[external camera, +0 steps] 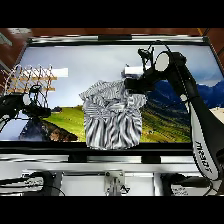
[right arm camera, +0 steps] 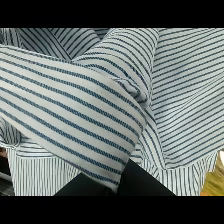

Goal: Fold the shirts.

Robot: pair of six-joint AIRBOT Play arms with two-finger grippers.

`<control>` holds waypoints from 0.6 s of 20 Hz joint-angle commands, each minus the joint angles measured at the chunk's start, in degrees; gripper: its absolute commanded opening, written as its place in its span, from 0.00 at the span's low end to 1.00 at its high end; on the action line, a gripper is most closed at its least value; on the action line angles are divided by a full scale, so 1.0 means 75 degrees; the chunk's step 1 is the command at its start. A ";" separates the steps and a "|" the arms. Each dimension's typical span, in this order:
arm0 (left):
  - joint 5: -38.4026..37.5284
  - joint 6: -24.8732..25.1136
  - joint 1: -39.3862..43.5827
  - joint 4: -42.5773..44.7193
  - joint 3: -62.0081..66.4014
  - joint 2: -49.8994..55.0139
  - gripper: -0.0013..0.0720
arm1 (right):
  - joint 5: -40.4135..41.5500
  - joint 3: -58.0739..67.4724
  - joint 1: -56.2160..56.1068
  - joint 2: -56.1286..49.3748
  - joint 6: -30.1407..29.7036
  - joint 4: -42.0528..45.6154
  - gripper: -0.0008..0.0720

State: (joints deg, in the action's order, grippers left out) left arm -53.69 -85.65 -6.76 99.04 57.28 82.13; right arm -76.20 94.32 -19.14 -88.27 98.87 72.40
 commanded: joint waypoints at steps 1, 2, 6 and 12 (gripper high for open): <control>0.0102 -0.0082 -0.0117 0.0055 -0.0006 0.0131 0.71 | -0.0006 0.0000 -0.0003 -0.0003 0.0009 -0.0009 0.13; 0.0160 -0.0076 -0.0131 0.0055 -0.0006 0.0146 0.63 | -0.0006 0.0000 -0.0003 -0.0003 0.0012 -0.0009 0.13; 0.0484 -0.0079 -0.0134 0.0017 -0.0006 0.0187 0.35 | -0.0006 0.0000 -0.0003 -0.0003 0.0044 -0.0020 0.13; 0.0501 -0.0073 -0.0134 0.0003 0.0079 0.0236 0.09 | -0.0003 0.0000 -0.0003 -0.0003 0.0044 -0.0067 0.13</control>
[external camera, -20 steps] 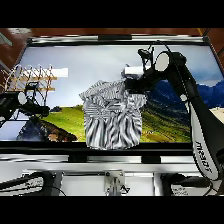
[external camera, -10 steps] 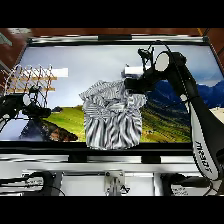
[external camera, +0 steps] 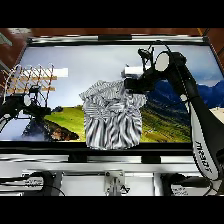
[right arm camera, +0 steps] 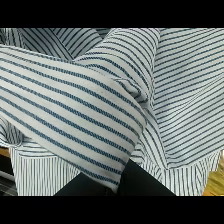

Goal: Fold the shirts.

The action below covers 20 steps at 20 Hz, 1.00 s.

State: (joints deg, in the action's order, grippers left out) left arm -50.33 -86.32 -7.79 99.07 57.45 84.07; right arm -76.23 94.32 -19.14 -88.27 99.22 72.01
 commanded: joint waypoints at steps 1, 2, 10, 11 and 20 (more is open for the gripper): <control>0.0055 0.0017 0.0012 0.0000 0.0134 -0.0085 0.09 | -0.0003 0.0000 -0.0003 -0.0003 -0.0003 -0.0015 0.13; 0.0050 0.0017 0.0023 0.0000 0.0224 -0.0160 0.09 | -0.0003 0.0000 -0.0003 -0.0003 -0.0003 -0.0015 0.13; -0.0560 0.0017 0.0041 0.0484 0.1148 -0.1437 0.09 | -0.0204 0.0000 0.0006 0.0003 -0.0009 0.0134 0.13; -0.0615 0.0020 0.0058 0.0469 0.1262 -0.1716 0.09 | -0.0341 0.0000 0.0006 0.0020 -0.0009 0.0221 0.13; -0.2235 0.2425 0.3500 -0.0618 0.0627 -0.5088 0.09 | -0.1510 0.1652 0.0405 0.0044 0.0146 0.1620 0.13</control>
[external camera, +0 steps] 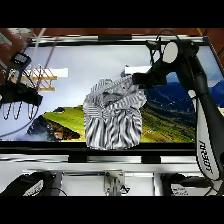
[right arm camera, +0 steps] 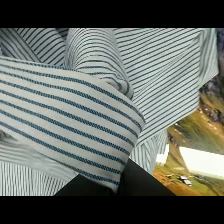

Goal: Fold the shirts.

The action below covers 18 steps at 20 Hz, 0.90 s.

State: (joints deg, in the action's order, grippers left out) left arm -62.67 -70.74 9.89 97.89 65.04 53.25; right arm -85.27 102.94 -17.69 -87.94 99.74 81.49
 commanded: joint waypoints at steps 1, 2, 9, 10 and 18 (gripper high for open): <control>-0.0842 0.0224 0.1606 -0.0460 -0.0618 -0.1294 0.09 | -0.0393 0.0597 0.0350 0.0000 0.0073 0.0353 0.13; -0.1160 0.0052 0.1996 -0.0463 -0.0787 -0.1550 0.09 | -0.0501 0.0618 0.0478 0.0003 0.0070 0.0353 0.13; -0.3485 -0.0207 0.4351 -0.0402 -0.0997 -0.2535 0.08 | -0.0819 0.0615 0.0717 0.0003 -0.0146 0.0472 0.13; -0.3654 -0.0207 0.4444 -0.0396 -0.1005 -0.2600 0.08 | -0.0819 0.0615 0.0717 0.0003 -0.0146 0.0472 0.13; -0.3290 0.0350 0.4444 -0.0323 -0.1746 -0.2669 0.08 | -0.0799 0.0615 0.0717 0.0073 -0.0204 0.0455 0.13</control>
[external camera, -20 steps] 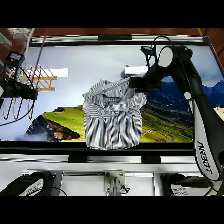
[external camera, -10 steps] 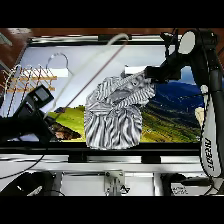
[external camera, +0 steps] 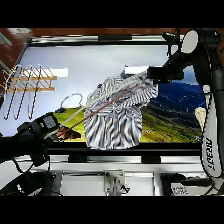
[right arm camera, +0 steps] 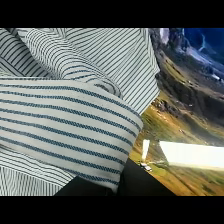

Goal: Fold the shirts.

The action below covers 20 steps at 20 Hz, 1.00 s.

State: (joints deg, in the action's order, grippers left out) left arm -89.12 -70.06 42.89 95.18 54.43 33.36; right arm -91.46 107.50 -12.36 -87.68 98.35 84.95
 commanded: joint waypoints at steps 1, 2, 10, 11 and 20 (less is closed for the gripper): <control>0.0632 0.0256 0.0044 0.0050 -0.0525 0.0050 0.08 | 0.0020 0.0006 0.0003 0.0058 -0.0064 -0.0117 0.13; 0.1087 0.0254 0.0044 0.0047 -0.0697 0.0198 0.08 | 0.0020 0.0006 -0.0003 0.0114 -0.0149 -0.0315 0.13; 0.3095 -0.0189 0.0026 0.0169 -0.0825 0.2084 0.08 | -0.0067 0.0006 -0.0764 0.0927 -0.0475 -0.0029 0.13; 0.3095 -0.0280 0.0026 0.0178 -0.0813 0.2049 0.08 | -0.0157 0.0006 -0.0851 0.1014 -0.0475 0.0300 0.13; 0.2629 0.0533 -0.0382 -0.0906 -0.0691 0.1664 0.08 | -0.0122 0.0006 -0.0906 0.1119 -0.0676 0.0338 0.13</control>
State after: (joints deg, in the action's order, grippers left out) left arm -69.60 -70.13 40.60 93.47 49.21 44.40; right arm -93.86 107.50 -19.03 -79.48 93.65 89.69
